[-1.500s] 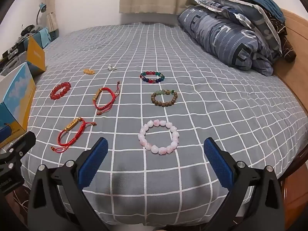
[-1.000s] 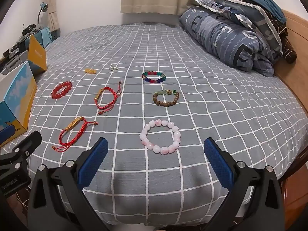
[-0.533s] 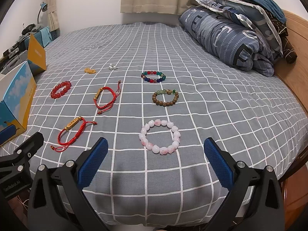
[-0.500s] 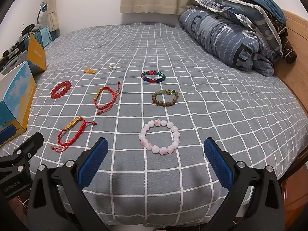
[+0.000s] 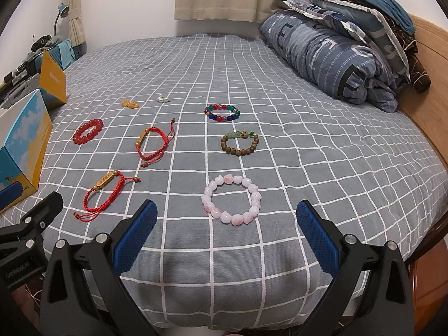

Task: Organize jewelry

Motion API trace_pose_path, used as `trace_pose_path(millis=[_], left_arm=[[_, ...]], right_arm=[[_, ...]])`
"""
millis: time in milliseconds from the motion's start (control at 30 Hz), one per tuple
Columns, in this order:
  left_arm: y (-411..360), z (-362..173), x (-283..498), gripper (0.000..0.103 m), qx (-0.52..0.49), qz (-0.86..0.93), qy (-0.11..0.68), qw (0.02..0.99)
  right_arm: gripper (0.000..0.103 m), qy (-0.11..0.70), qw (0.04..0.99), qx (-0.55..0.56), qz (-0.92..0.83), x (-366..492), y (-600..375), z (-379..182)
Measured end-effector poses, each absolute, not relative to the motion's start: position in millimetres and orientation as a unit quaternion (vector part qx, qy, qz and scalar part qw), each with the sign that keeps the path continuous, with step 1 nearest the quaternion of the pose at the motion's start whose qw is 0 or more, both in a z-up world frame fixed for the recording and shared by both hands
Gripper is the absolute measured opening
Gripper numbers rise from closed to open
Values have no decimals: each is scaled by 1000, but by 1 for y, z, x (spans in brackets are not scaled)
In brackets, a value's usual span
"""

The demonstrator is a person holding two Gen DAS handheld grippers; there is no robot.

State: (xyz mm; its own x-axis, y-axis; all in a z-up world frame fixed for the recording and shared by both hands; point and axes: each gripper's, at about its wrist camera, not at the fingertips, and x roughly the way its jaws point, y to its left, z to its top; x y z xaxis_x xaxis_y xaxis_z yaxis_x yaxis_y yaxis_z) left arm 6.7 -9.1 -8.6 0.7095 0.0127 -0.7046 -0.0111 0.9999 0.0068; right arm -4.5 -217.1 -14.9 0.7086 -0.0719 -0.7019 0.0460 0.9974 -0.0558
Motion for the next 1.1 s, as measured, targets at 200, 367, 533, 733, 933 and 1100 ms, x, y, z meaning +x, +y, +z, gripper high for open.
trace_pose_path(millis=[200,367,533,733,933,1100], left_arm=[[-9,-9,7,97,1,6,381,925],[-9,-9,7,97,2,6,381,925],[-9,-9,7,97,1,6,381,925],[-9,-9,7,97,1,5,381,924],[-9,-10,7,97,1,5,382,924],[-10,-10,6,97,2,4,382,924]], right_arm=[[96,380,924,-19,-31,-6,-216,-14],[96,379,925,-19,-31,-5,-218,-14],[96,378,925,-20,-31,-6,-217,-14],[96,378,925,-20,-31,-6,-217,-14],[96,378,925,-21,-31,-6,-218,-14],[96,378,925,-21,-31,-6,-217,-14]])
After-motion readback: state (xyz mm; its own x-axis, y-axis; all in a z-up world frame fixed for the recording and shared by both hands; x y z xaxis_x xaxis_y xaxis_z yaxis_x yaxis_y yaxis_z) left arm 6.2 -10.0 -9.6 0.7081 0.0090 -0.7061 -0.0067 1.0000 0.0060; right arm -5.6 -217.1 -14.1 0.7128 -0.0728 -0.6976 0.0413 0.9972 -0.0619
